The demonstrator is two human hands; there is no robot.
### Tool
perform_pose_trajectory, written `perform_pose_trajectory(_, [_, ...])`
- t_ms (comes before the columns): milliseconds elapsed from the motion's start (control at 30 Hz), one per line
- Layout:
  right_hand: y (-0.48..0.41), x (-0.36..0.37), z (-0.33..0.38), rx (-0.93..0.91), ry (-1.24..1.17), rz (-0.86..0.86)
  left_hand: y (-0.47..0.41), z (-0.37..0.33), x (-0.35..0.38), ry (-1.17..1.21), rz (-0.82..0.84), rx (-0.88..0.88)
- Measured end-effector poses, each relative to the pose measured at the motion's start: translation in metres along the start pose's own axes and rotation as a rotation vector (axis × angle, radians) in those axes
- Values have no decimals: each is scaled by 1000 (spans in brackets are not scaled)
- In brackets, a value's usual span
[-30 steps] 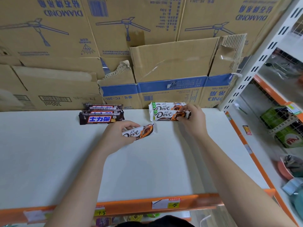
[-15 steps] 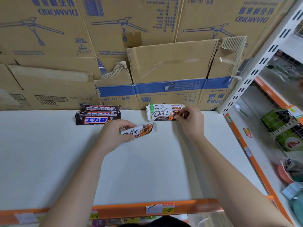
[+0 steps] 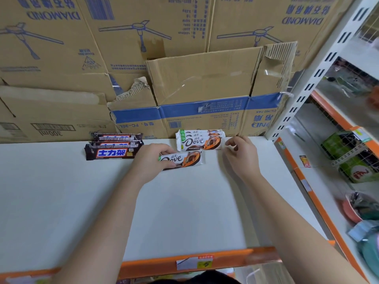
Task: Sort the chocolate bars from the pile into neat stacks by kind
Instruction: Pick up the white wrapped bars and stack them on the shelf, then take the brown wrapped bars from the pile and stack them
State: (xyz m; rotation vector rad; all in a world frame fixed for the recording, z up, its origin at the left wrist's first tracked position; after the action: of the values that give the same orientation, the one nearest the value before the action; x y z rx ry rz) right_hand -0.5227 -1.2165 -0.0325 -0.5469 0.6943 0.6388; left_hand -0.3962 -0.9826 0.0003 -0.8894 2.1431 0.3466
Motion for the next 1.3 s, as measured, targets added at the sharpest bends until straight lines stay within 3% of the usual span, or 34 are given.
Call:
perform_pose_trajectory(133, [11,-10,-15,-27,109,4,-22,-18,18,10,-30,33])
perform_pose_trajectory(433, [18,-9,-17,-71,171,-41,-45,-27,35,-214,-192,154])
perform_pose_trajectory(967, [22,-13,-10,-89,149,-35,-48,-22,38,-186,-230,177])
perform_pose_trajectory(1300, [28,18,66,-303,23,10,11,18,-6,-368,-376,130])
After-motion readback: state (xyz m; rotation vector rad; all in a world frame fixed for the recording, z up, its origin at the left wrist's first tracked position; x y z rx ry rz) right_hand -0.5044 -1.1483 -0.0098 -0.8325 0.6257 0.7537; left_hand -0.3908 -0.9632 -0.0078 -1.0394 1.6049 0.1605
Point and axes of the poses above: each hand's wrist, its own y-axis away from the middle knuckle, its own x-axis out of the palm, z = x × y, the point moved 2 cm from there along -y, towards the middle knuckle, and after that the axes turned 6 degrees about x, right-handed, at the moved point
